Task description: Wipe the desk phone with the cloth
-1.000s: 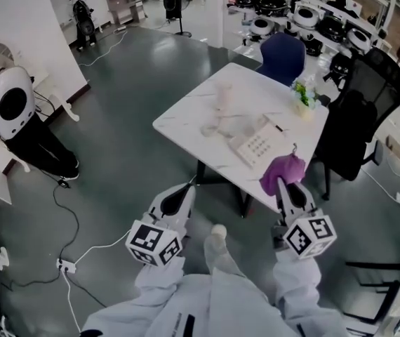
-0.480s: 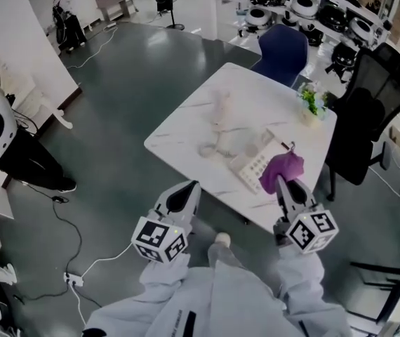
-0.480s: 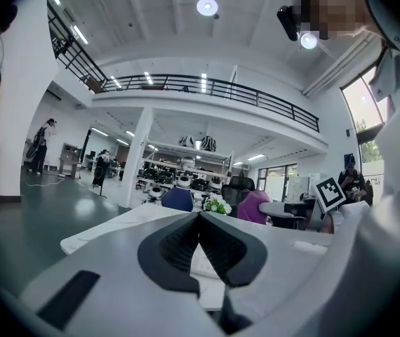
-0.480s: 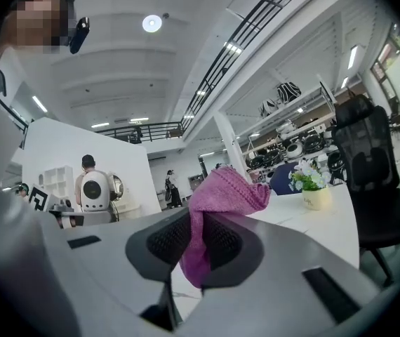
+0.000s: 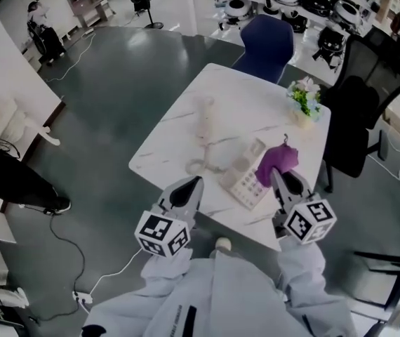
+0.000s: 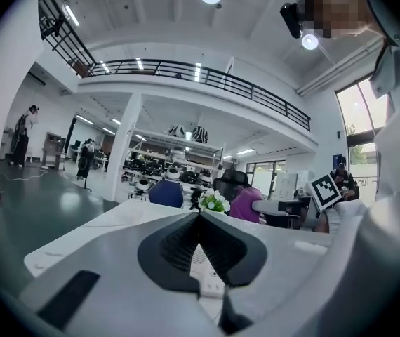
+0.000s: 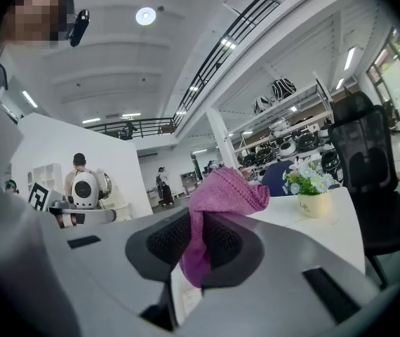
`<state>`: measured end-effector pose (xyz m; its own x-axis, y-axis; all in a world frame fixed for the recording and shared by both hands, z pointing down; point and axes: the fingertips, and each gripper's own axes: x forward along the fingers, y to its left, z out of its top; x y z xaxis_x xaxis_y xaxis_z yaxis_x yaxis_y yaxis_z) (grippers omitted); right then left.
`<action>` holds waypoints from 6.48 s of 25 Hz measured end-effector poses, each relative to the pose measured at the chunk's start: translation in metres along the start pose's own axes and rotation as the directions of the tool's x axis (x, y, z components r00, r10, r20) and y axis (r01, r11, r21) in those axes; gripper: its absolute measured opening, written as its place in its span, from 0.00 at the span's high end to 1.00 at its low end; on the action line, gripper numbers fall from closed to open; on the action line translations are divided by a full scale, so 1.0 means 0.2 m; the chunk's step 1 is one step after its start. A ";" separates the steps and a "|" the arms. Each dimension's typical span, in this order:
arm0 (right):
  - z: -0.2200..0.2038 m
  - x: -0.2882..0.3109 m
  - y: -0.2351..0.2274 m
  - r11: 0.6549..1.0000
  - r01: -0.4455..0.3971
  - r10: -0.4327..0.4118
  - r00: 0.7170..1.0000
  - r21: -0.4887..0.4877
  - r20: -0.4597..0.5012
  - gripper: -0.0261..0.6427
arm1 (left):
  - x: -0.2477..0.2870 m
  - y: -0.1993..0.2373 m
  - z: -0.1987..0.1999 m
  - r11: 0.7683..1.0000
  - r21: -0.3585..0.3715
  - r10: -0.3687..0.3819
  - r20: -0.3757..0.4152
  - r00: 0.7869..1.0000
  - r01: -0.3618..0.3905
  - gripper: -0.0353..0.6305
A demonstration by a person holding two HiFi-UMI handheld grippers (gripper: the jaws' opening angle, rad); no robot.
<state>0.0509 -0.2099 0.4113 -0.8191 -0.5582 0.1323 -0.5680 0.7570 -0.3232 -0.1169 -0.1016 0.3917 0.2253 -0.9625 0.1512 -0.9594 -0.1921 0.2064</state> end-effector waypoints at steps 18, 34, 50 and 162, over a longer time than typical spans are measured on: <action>0.00 0.24 -0.35 0.971 0.155 -0.179 0.976 -0.184 -0.121 0.91 | 0.52 0.08 -0.17 0.979 -0.041 -0.201 -0.161 0.966 0.197 0.95; -0.08 0.23 -0.67 0.807 0.267 -0.438 0.869 -0.528 -0.230 0.91 | 0.80 0.03 -0.34 0.935 -0.133 -0.352 -0.250 0.902 0.328 0.95; -0.32 0.27 -0.71 0.709 0.142 -0.512 0.778 -0.691 -0.365 0.91 | 0.78 0.02 -0.41 0.925 -0.167 -0.376 -0.271 0.886 0.341 0.95; -1.00 0.00 0.10 0.914 0.035 -0.322 0.666 -0.403 -0.672 0.91 | 0.32 0.03 -0.54 0.875 -0.238 -0.478 -0.288 0.830 0.422 0.95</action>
<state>0.0231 -0.1275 0.5916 -0.4166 -0.3875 0.8223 -0.5808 0.8094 0.0872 -0.0906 -0.1434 0.5072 0.6944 -0.6518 0.3049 -0.7042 -0.5283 0.4743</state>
